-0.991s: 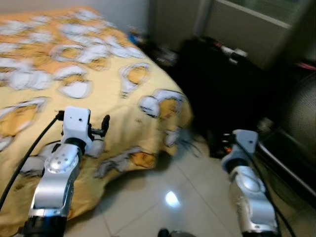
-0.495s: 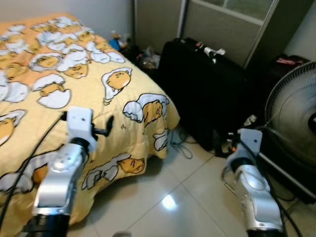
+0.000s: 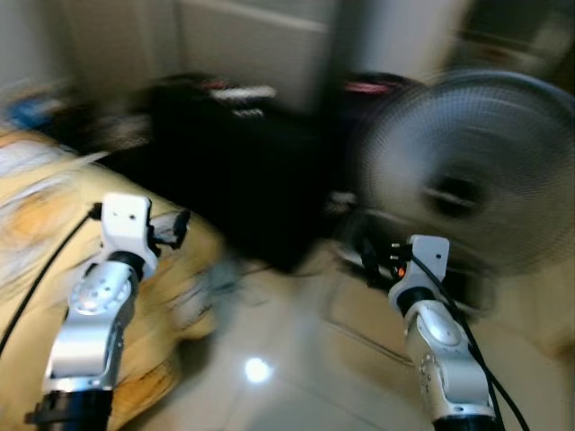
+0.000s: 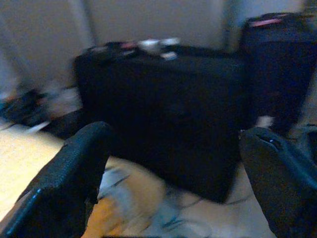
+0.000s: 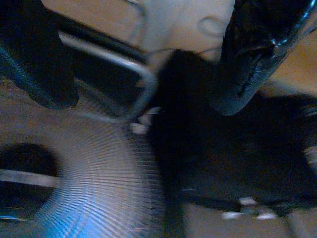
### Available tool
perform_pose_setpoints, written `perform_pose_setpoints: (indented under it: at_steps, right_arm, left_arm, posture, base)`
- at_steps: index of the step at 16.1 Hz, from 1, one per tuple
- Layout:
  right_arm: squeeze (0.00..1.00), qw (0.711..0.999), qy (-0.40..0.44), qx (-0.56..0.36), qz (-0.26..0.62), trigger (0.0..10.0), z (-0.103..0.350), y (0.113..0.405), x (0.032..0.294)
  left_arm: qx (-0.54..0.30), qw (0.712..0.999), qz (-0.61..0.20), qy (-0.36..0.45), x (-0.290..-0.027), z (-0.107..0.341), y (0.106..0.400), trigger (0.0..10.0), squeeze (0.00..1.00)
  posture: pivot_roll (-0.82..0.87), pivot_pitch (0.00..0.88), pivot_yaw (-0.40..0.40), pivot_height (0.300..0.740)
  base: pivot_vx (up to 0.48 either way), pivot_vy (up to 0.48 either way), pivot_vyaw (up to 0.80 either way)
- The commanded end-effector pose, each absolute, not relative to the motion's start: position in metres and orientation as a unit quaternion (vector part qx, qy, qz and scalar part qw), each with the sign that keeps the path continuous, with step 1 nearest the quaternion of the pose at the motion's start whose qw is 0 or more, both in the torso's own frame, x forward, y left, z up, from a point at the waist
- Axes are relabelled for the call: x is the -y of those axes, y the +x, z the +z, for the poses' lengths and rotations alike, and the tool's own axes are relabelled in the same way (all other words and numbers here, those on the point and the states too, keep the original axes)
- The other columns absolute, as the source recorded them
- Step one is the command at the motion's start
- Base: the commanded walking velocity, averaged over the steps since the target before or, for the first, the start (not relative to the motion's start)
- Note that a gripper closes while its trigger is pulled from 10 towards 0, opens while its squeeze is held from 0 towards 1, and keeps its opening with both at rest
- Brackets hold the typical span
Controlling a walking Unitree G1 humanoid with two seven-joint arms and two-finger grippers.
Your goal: Clean up the room
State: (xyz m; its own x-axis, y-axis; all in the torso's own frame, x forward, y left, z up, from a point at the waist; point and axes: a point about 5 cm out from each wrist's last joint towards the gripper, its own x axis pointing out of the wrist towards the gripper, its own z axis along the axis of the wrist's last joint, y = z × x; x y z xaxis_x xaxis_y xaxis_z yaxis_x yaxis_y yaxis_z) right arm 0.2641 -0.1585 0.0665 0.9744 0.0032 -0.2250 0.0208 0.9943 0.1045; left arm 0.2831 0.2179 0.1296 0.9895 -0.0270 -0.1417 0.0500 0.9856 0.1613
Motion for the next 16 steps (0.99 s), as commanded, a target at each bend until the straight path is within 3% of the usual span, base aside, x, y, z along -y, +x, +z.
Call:
perform_pose_setpoints:
  at_steps: [1,6,8,11,16]
  right_arm:
    - [0.00,0.992,0.053,-0.109,-0.017,10.0,0.068,0.262,0.165]
    - [0.00,0.996,0.047,-0.077,-0.011,10.0,0.071,0.259,0.166]
    - [0.00,0.997,0.041,-0.072,-0.005,10.0,0.070,0.258,0.166]
    - [0.00,0.998,-0.026,-0.058,-0.014,10.0,0.071,0.260,0.166]
    - [0.00,0.998,-0.010,-0.064,-0.011,10.0,0.069,0.262,0.163]
  left_arm:
    - [-0.065,0.994,-0.030,0.083,-0.213,0.132,0.283,10.0,0.00]
    - [-0.075,0.994,-0.025,0.076,-0.213,0.125,0.277,10.0,0.00]
    - [-0.066,0.994,-0.026,0.081,-0.213,0.126,0.277,10.0,0.00]
    - [-0.048,0.996,-0.043,0.068,-0.210,0.127,0.274,10.0,0.00]
    - [-0.048,0.995,-0.053,0.073,-0.211,0.124,0.272,10.0,0.00]
  posture:
    - [0.11,0.000,-0.047,0.740]
    - [0.08,0.000,-0.028,0.740]
    - [0.08,0.000,-0.027,0.740]
    - [0.08,0.000,-0.026,0.740]
    - [0.08,0.000,-0.027,0.740]
  base:
    - [0.390,0.000,-0.80]
    - [0.390,0.000,-0.80]
    - [0.000,0.000,-0.66]
    - [0.000,0.000,0.00]
    - [0.000,0.000,0.00]
